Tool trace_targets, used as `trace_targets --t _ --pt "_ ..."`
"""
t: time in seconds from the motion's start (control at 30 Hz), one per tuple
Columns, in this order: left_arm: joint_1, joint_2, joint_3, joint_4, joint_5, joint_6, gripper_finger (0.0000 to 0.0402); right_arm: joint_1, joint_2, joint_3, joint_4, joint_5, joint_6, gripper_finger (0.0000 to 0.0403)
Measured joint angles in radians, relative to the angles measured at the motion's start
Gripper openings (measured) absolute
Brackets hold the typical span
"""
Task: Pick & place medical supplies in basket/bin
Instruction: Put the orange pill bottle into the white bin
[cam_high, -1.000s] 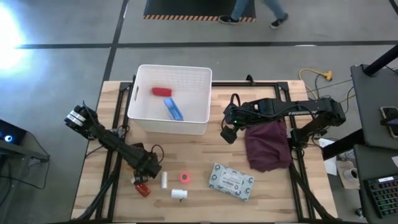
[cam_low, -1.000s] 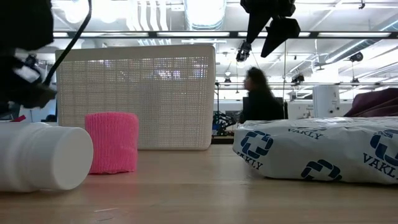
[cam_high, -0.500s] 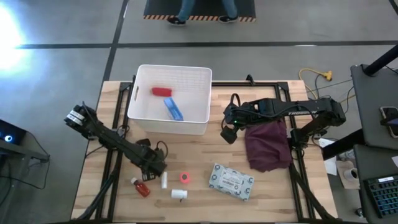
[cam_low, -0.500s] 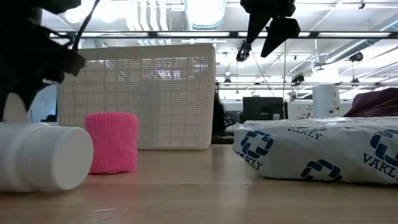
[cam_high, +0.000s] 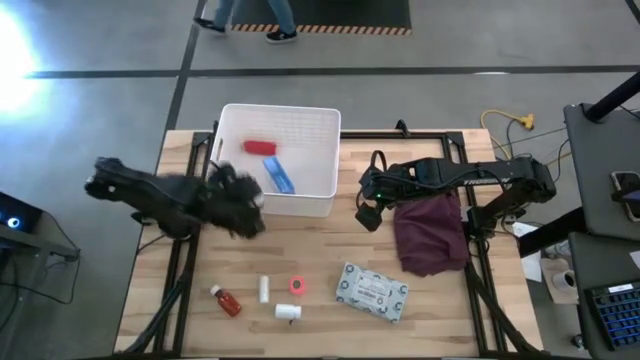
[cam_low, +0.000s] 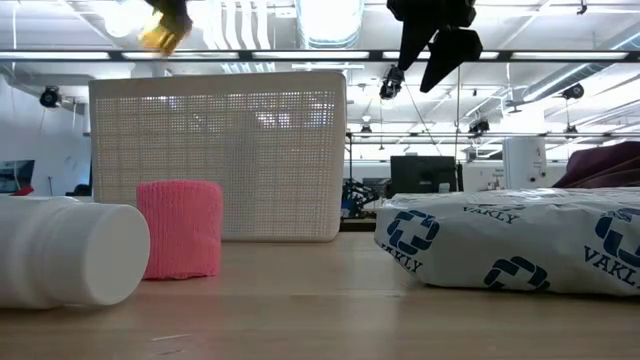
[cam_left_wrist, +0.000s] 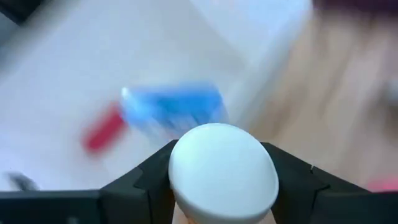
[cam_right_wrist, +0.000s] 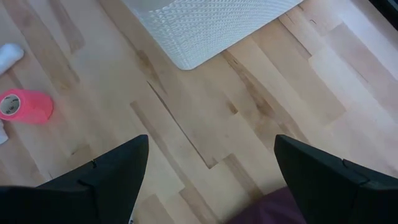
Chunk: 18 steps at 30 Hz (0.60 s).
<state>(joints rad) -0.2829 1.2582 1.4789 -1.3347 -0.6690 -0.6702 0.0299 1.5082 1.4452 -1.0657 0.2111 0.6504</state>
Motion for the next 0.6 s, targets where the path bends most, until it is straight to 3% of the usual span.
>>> trace_targets --t 0.1,0.2,0.43,0.6 --pt "0.106 -0.058 0.094 0.035 -0.092 0.131 0.0182 0.000 0.000 0.000 0.000 0.003 -0.006 0.0336" --pt "0.268 -0.091 0.149 0.113 -0.092 0.294 0.0182 0.000 0.000 0.000 0.000 0.024 -0.008 0.0336" --pt "0.662 -0.098 0.093 0.266 0.143 0.536 0.0185 0.001 0.000 0.000 0.002 0.051 -0.008 0.0336" --pt "0.786 -0.074 -0.065 0.388 0.200 0.566 0.0189 0.000 0.000 0.000 0.002 0.058 -0.018 0.0336"
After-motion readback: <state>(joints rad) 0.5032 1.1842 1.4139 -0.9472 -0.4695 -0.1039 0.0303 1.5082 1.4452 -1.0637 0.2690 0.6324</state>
